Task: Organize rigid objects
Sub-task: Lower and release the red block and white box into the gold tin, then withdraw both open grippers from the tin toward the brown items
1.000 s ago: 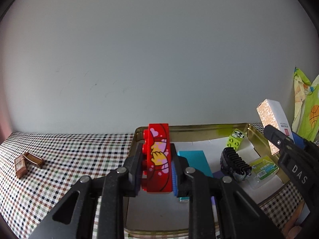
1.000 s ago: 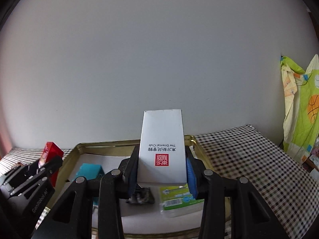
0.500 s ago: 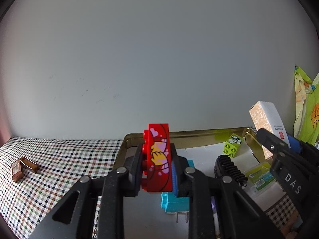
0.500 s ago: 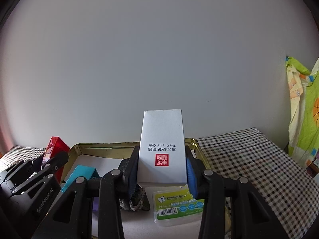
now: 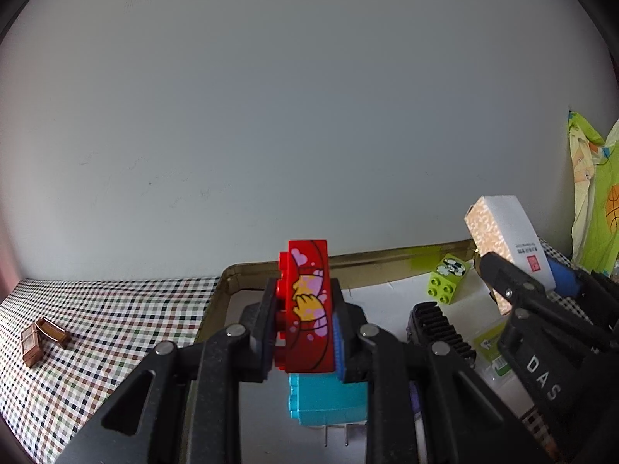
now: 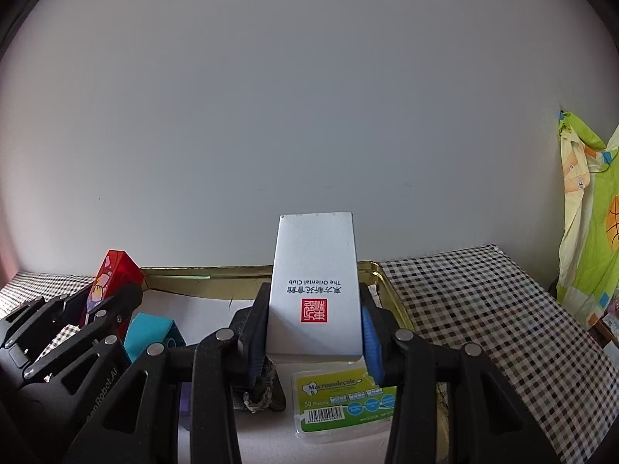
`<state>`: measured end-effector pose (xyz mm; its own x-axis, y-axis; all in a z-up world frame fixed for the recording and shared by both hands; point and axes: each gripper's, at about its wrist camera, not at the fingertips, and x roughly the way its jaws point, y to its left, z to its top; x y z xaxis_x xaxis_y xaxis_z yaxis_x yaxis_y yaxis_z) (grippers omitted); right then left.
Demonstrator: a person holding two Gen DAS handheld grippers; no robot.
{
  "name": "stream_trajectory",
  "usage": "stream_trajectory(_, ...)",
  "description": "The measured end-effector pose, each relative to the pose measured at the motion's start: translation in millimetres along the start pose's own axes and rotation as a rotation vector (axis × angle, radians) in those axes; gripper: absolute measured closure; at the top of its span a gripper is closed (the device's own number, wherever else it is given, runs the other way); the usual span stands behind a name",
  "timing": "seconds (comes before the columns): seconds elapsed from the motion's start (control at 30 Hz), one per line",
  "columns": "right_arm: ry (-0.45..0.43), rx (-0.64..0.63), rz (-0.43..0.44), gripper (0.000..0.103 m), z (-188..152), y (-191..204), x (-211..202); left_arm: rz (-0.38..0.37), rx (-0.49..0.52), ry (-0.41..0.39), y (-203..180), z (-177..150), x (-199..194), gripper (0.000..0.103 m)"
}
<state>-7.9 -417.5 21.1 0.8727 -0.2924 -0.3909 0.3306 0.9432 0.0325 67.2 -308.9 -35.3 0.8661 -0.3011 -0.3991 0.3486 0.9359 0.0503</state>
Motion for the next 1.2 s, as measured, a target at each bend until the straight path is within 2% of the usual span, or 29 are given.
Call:
stream_trajectory(0.37, 0.023, -0.010, 0.030, 0.059, 1, 5, 2, 0.005, 0.000, 0.022, 3, 1, 0, 0.079)
stream_trajectory(0.4, 0.025, -0.011, 0.030, 0.057, 1, 5, 3, 0.012, -0.004, 0.020, 3, 1, 0, 0.068)
stream_trajectory(0.43, 0.025, -0.011, 0.030, 0.046, 1, 5, 2, 0.013, -0.005, 0.018, 3, 0, -1, 0.042)
stream_trajectory(0.53, 0.010, 0.015, 0.019, 0.032, 1, 0, -1, 0.054, -0.043, 0.001, 9, 0, -3, 0.024)
stream_trajectory(0.57, 0.004, 0.027, 0.020, 0.030, 0, -2, -2, 0.052, -0.056, -0.002, 11, -1, -3, 0.021)
stream_trajectory(0.63, -0.014, 0.053, 0.007, 0.025, 0, -7, -5, 0.064, -0.085, -0.002, 17, -1, -4, 0.005)
stream_trajectory(0.67, -0.026, 0.067, 0.005, 0.023, 0, -9, -7, 0.071, -0.103, 0.001, 21, -2, -5, 0.002)
stream_trajectory(0.73, -0.046, 0.086, -0.003, 0.016, 0, -11, -10, 0.057, -0.125, 0.008, 27, -3, -7, 0.001)
stream_trajectory(1.03, -0.116, 0.039, -0.013, 0.015, 0, -2, -22, 0.065, -0.104, 0.047, 32, -9, -21, 0.001)
stream_trajectory(1.2, -0.147, 0.028, -0.032, 0.015, -2, 1, -33, 0.044, -0.119, 0.105, 42, -14, -28, 0.001)
